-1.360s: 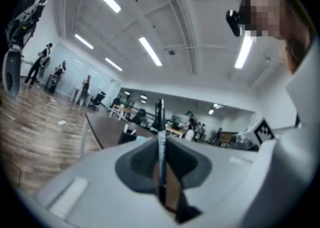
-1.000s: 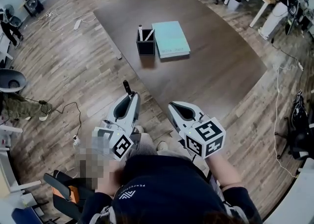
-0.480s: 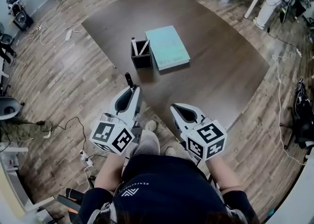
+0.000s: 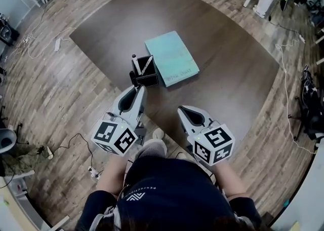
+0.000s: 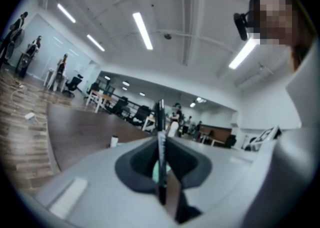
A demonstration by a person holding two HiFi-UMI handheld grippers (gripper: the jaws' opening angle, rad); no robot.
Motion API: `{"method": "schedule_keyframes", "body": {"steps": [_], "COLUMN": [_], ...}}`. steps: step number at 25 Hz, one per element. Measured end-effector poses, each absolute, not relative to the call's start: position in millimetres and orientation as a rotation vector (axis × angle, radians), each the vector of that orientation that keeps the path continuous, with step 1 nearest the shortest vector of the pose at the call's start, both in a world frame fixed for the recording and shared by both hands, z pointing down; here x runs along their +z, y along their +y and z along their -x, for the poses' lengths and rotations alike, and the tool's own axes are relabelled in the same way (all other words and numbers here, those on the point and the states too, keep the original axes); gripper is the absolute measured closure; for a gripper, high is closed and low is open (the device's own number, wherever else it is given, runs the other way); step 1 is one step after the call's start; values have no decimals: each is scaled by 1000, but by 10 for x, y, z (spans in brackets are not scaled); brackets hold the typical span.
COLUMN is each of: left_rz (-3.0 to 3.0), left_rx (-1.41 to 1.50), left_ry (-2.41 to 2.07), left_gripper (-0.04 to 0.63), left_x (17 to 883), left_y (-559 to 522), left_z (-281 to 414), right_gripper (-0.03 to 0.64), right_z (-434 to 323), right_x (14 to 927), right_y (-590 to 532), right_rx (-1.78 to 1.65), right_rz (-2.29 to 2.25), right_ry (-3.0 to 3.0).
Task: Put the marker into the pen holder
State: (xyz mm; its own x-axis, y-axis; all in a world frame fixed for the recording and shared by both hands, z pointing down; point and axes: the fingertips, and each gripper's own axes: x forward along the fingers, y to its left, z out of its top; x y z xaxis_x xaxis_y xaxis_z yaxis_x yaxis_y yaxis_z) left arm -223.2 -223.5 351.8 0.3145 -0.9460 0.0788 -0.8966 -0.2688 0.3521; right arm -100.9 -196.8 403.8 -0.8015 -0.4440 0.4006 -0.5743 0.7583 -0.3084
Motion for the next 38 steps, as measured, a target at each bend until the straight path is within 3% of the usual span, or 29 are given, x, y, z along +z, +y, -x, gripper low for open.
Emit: {"method": "schedule_keyframes", "body": {"steps": [18, 38], "left_rz": [-2385, -2547], "left_rx": [-116, 274], "left_ry": [-1543, -1574], "left_gripper": [546, 546], "left_x": [3613, 3884], "left_y": [-3164, -3480], "left_z": [2428, 2332], "right_gripper": [617, 617], "right_z": [1274, 1283], "right_x": [4254, 4404], "right_y": [-2485, -2589], "right_rx": [725, 808], "right_rz": [-930, -1032], "right_ry": [-2540, -2461]}}
